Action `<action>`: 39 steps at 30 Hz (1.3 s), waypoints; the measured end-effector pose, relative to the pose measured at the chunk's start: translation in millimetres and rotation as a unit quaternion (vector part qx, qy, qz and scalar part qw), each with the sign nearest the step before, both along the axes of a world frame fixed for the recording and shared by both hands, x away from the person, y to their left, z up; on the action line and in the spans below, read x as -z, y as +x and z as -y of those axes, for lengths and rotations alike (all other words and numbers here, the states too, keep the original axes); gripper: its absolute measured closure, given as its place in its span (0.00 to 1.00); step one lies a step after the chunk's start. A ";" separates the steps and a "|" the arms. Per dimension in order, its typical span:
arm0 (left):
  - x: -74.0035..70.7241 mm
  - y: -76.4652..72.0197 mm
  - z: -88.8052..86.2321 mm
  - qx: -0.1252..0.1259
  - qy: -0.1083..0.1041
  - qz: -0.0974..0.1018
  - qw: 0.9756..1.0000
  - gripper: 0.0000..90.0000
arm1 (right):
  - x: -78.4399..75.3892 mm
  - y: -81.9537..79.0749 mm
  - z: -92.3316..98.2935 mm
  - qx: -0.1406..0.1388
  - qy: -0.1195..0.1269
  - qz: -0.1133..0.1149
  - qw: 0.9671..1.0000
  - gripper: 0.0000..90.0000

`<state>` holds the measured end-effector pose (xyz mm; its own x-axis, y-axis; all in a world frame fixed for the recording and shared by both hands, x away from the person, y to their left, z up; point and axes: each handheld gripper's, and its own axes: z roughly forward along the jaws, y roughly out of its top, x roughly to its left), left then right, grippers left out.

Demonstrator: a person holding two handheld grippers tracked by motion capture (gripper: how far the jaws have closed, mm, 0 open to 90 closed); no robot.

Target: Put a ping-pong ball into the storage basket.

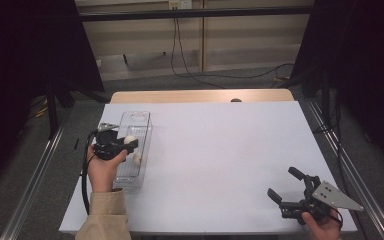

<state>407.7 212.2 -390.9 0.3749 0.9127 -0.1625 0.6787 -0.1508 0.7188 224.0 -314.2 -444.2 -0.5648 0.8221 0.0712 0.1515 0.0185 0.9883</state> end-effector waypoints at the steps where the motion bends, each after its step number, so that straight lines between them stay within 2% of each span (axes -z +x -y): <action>1: 0.2 -0.1 -0.1 -0.001 0.002 0.000 1.000 0.56 | 0.0 0.0 0.0 0.000 0.000 0.000 1.000 0.01; 6: 2.3 0.5 -1.3 -0.005 0.009 -0.002 1.000 0.56 | -0.1 0.1 -0.2 0.000 0.000 0.000 1.000 0.01; 8: 3.7 0.8 -1.6 -0.005 0.003 -0.005 1.000 0.56 | -0.1 0.0 0.0 0.000 0.000 0.000 1.000 0.01; 13: 4.6 1.1 -1.3 -0.004 0.012 -0.006 1.000 0.56 | -0.2 0.0 0.1 0.000 0.000 0.000 1.000 0.01; 33: 10.5 3.3 -0.8 -0.005 0.013 -0.013 1.000 0.56 | -0.3 -0.5 1.0 0.001 0.000 0.001 1.000 0.01; 39: 10.2 3.3 -0.1 -0.009 0.010 -0.011 1.000 0.52 | -0.4 -0.9 1.6 0.002 0.000 0.001 1.000 0.01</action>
<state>411.1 212.3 -401.1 0.3540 0.9229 -0.1518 0.6978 -0.1526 0.6998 223.1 -315.8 -443.8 -0.5620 0.8241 0.0704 0.1492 0.0173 0.9887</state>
